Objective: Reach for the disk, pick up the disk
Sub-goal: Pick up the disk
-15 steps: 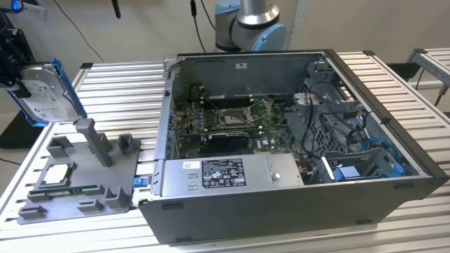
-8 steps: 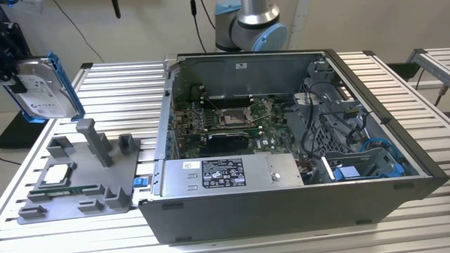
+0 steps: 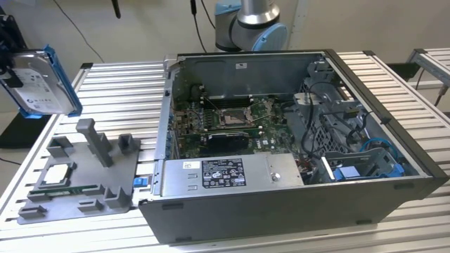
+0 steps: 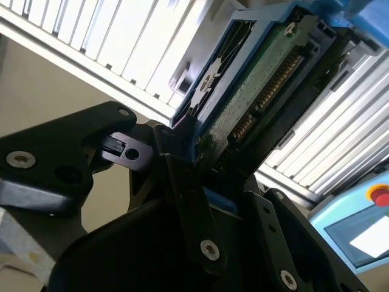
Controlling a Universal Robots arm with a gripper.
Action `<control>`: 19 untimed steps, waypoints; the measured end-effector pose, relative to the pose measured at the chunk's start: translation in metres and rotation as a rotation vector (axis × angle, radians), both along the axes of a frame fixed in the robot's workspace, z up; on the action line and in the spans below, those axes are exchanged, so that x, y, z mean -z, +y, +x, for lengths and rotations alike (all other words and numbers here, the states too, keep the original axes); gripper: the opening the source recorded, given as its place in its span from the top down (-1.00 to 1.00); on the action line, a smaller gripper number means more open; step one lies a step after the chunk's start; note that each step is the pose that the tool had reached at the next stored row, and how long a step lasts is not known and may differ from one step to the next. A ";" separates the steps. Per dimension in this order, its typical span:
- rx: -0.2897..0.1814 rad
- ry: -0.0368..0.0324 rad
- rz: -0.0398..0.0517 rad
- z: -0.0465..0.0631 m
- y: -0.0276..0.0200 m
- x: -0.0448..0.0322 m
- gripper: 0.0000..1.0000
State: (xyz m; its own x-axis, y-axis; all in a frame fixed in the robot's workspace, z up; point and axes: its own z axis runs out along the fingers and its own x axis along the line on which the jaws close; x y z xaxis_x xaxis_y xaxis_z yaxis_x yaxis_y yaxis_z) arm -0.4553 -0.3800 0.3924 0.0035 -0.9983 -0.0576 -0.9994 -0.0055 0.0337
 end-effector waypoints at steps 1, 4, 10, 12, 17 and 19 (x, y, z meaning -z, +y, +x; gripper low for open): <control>0.000 -0.0001 0.0000 0.000 0.0000 -0.0016 1.00; 0.000 0.0001 0.0000 0.000 0.0000 -0.0064 1.00; 0.000 -0.0001 0.0000 0.000 0.0000 -0.0147 1.00; 0.000 -0.0001 0.0000 0.000 0.0000 -0.0171 1.00; 0.000 -0.0001 0.0001 0.000 0.0000 -0.0233 1.00; 0.000 0.0000 0.0000 0.000 0.0000 -0.0258 1.00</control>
